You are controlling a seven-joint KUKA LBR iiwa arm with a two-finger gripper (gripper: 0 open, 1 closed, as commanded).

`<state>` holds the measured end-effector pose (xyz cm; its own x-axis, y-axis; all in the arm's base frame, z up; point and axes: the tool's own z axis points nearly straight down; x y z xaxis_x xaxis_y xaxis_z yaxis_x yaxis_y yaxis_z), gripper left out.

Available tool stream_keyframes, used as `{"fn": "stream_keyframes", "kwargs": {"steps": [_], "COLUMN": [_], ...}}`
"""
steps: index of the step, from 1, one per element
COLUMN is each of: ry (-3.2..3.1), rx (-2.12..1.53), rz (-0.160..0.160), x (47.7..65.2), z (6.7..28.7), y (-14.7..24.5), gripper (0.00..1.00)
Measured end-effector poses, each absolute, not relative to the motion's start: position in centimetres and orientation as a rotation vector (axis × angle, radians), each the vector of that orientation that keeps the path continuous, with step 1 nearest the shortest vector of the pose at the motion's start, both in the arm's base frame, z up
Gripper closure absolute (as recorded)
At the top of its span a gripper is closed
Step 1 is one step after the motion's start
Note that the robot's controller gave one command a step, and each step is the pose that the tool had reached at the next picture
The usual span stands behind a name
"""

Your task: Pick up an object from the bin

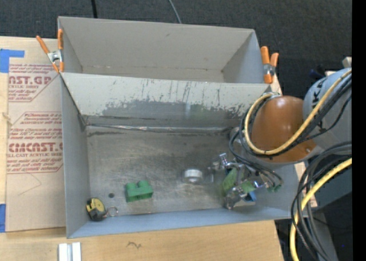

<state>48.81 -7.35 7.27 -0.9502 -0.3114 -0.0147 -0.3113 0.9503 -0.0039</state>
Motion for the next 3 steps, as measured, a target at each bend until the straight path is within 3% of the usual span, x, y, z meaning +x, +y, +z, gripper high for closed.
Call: {"fn": "stream_keyframes", "kwargs": {"steps": [1,2,3], "ry": [3.105,3.104,3.011], "rx": [-0.461,-0.469,-0.866], "rz": [-0.004,0.001,-0.007], "x": [48.5,48.6,48.2], "z": [9.7,9.6,27.9], "y": [-13.0,-12.6,-13.5], "gripper": [0.0,1.0,1.0]}}
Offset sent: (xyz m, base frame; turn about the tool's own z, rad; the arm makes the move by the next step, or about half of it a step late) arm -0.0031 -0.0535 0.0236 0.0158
